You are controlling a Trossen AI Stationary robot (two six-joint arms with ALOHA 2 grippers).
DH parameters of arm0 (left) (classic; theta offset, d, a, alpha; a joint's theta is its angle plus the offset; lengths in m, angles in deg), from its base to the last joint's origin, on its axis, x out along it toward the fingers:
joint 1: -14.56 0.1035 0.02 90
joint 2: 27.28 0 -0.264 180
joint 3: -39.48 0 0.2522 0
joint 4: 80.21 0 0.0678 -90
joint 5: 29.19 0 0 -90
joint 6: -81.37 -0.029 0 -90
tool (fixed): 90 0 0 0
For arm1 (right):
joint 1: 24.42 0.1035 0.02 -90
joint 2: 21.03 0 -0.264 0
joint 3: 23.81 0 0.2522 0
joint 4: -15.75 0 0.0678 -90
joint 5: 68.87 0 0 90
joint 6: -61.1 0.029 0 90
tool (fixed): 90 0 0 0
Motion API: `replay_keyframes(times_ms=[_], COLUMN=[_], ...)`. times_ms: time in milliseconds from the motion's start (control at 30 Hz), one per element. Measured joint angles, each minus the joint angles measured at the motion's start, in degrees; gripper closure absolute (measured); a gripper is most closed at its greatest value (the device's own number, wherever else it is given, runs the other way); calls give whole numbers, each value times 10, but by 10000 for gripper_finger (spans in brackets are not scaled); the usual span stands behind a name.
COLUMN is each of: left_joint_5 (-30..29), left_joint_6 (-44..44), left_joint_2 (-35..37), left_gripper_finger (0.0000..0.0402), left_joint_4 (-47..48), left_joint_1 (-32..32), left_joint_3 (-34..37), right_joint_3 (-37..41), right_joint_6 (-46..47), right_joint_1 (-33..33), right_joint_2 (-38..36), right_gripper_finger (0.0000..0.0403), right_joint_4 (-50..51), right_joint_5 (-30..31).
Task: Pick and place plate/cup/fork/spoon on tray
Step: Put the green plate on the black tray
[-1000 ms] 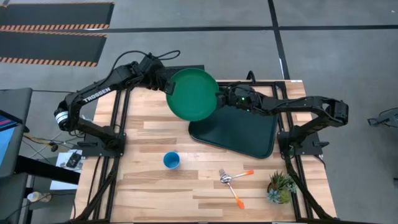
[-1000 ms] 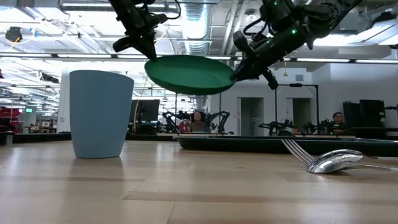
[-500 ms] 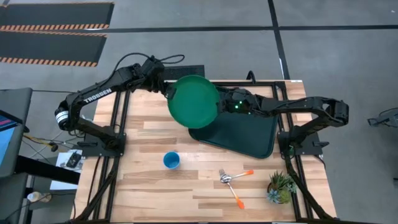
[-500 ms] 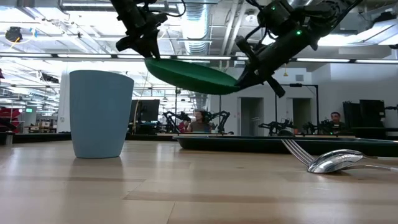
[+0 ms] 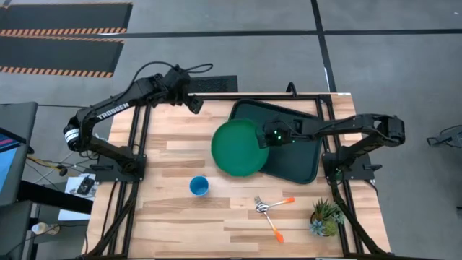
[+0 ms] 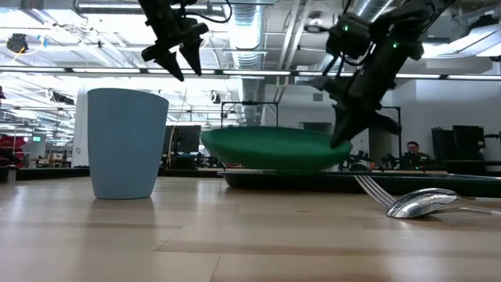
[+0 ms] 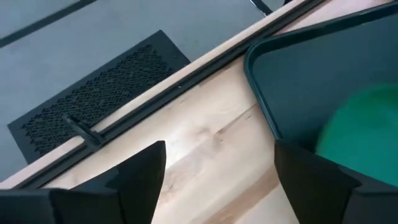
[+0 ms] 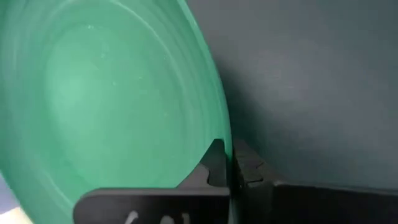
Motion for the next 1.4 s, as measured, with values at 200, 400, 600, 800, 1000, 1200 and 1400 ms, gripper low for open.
replay_keyframes(times_ms=[200,400,600,800,1000,1200,1400], left_joint_5=[0,28,39,39,39,39,39], left_joint_6=[8,9,7,8,13,18,18], left_joint_2=[0,0,0,0,0,0,0], left_gripper_finger=[122,123,123,123,123,123,123], left_joint_4=[-1,-22,-30,-30,-30,-30,-30], left_joint_1=[0,0,0,0,0,0,0], left_joint_3=[0,0,0,0,0,0,0], right_joint_3=[-1,-1,-1,-1,-1,-1,-1], right_joint_6=[-48,-83,-98,-111,-124,-135,-151], right_joint_1=[-67,-126,-128,-136,-151,-154,-154], right_joint_2=[-32,-58,-37,10,34,51,49], right_gripper_finger=[401,401,401,401,398,369,343], right_joint_4=[25,72,75,73,50,51,54], right_joint_5=[-36,-72,-101,-106,-127,-131,-129])
